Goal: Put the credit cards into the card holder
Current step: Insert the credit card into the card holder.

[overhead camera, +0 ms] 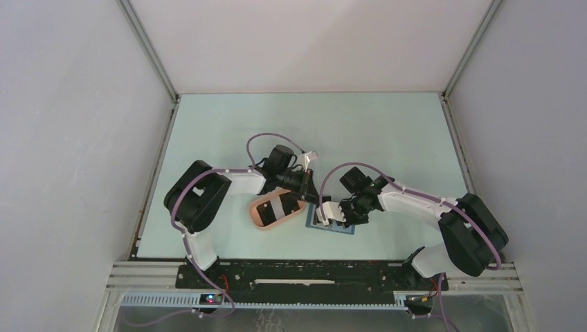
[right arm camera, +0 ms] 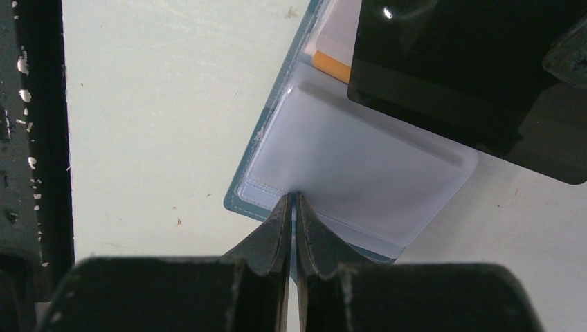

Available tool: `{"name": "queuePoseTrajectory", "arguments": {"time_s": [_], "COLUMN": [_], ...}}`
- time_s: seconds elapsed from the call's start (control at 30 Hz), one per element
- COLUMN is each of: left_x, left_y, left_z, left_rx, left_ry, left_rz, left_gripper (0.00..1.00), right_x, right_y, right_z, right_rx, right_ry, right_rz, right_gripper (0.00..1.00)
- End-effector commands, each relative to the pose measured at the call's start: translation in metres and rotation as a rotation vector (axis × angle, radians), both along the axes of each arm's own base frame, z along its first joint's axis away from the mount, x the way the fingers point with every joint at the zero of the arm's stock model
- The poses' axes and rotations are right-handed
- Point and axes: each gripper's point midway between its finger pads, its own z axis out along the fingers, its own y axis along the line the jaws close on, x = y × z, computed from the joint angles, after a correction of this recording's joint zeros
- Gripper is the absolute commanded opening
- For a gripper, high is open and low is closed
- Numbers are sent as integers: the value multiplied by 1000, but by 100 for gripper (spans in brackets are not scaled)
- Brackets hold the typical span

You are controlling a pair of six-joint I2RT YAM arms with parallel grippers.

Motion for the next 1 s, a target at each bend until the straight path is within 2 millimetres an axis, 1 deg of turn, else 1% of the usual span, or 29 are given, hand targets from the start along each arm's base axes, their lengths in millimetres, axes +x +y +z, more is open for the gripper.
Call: {"name": "queuePoseTrajectory", "arguments": {"time_s": [0.0,0.17,0.3,0.83,0.97], "left_x": [8,8,9,11,11], "left_y": [-8,-5,-3,1,2], "left_z": [14,20,20,-2,-4], "left_rx": [-64,-79,-80,-7,-1], "left_ry": [-19,-25,-25,-2,-1], "left_rz": [-10,-6,-1,14,15], "left_gripper": [0,0,0,0,0], "right_x": [0,0,0,-1,0], "right_y": [-1,-1,-1,-1,-1], "right_z": [-5,-5,-4,-5,-5], "right_rx": [-31,-32,-31,-36,-36], "right_ry": [2,0,0,2,0], "right_rz": [9,12,13,12,13], "right_gripper": [12,12,12,12,12]}}
